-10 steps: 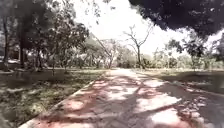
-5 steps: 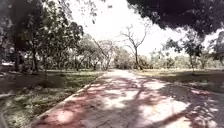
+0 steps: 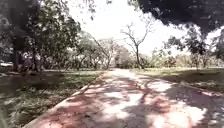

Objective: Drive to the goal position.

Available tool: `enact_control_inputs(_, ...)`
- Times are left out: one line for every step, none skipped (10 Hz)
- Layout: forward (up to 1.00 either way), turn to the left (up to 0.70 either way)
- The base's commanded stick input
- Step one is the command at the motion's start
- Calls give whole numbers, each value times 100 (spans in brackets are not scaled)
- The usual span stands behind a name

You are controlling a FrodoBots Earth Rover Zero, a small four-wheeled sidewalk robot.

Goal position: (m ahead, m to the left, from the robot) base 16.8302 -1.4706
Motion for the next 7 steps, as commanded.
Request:
enact_control_inputs(70,0)
enact_control_inputs(70,0)
enact_control_inputs(70,0)
enact_control_inputs(70,0)
enact_control_inputs(70,0)
enact_control_inputs(70,0)
enact_control_inputs(70,0)
